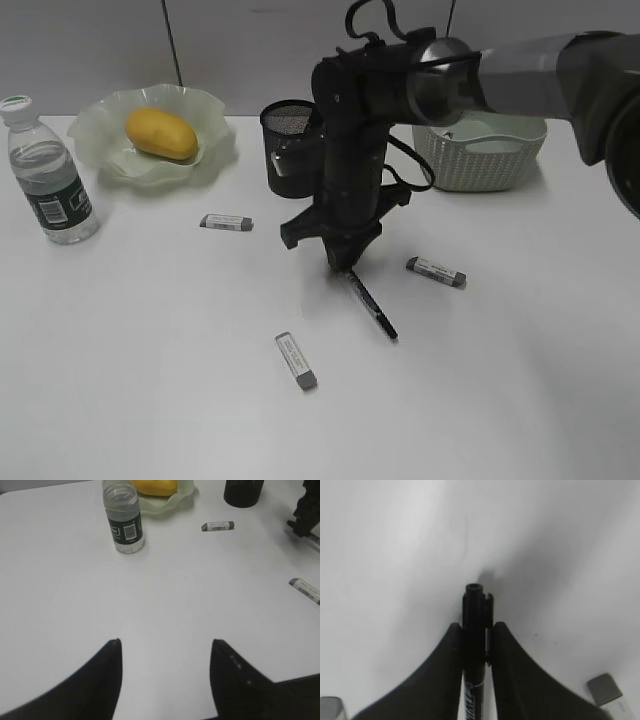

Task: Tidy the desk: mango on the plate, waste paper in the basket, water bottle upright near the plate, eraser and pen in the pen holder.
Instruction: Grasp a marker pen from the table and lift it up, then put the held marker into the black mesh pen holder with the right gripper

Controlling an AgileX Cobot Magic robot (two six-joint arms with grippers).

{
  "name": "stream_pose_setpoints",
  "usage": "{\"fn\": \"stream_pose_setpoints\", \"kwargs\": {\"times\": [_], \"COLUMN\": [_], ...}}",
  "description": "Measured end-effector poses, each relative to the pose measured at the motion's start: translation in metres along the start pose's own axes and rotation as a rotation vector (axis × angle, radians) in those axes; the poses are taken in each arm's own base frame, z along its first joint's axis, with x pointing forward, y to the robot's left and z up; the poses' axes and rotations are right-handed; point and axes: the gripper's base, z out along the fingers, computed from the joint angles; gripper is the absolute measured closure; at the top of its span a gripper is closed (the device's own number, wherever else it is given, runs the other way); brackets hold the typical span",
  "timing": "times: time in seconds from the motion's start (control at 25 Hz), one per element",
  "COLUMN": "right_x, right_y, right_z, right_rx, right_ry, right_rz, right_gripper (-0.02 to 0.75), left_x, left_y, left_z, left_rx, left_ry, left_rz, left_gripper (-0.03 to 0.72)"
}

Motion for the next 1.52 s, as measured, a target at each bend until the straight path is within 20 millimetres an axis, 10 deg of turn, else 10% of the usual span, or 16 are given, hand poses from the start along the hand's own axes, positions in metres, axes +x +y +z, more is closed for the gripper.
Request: {"fn": "stream_pose_setpoints", "kwargs": {"times": [0.56, 0.92, 1.52], "right_x": [-0.085, -0.107, -0.105], "right_y": [0.009, 0.004, 0.0], "right_z": [-0.122, -0.119, -0.081], "right_rx": [-0.075, 0.03, 0.05], "right_ry": [-0.721, -1.001, -0.931], "right_rz": [-0.01, -0.113, -0.13], "right_gripper": [0.589, 0.589, 0.585], "left_x": [0.0, 0.0, 0.0], "left_y": [0.0, 0.0, 0.0], "left_z": [0.0, 0.0, 0.0], "left_rx": [0.0, 0.0, 0.0], "left_ry": [0.0, 0.0, 0.0], "left_rz": [0.0, 0.0, 0.0], "left_gripper": [0.264, 0.264, 0.267]}}
